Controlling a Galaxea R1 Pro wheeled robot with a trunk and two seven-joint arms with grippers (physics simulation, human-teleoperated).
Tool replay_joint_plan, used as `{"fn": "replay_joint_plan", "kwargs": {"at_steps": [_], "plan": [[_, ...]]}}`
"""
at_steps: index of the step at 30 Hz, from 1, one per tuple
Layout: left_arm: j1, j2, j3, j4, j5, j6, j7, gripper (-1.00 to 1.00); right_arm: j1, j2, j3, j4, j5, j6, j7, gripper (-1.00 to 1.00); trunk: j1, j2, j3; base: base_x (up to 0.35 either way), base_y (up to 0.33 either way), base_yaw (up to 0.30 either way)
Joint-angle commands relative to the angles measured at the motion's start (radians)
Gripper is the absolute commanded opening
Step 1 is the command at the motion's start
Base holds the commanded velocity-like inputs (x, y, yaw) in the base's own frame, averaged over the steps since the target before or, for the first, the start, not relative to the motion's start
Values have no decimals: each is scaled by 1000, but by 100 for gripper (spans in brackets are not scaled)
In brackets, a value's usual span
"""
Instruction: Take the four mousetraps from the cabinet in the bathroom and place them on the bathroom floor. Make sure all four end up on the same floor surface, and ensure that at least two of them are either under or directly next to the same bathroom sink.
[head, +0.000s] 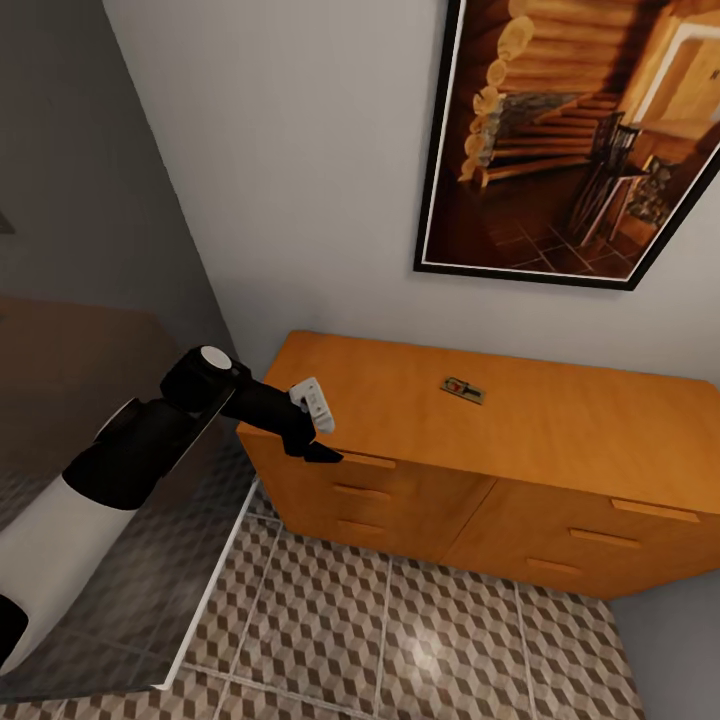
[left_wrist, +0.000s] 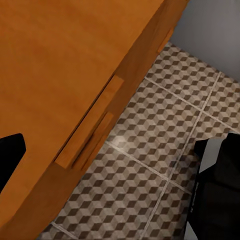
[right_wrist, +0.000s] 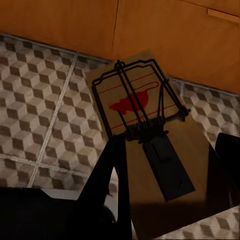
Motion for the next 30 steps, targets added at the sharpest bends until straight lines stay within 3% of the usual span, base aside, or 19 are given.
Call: {"fn": "replay_joint_plan", "kwargs": {"at_steps": [1, 10, 30], "plan": [[-1, 0, 0, -1, -10, 7, -10, 100, 5, 2, -2, -1, 8, -2, -14, -100, 1, -2, -2, 0, 0, 0], [-1, -13, -1, -1, -10, 7, -10, 100, 15, 30, -29, -6, -118, -2, -14, -100, 1, -2, -1, 0, 0, -19], [-1, -19, -20, -1, -10, 6, -11, 100, 16, 33, -29, -5, -124, -2, -14, -100, 1, -2, 22, 0, 0, -209]]}}
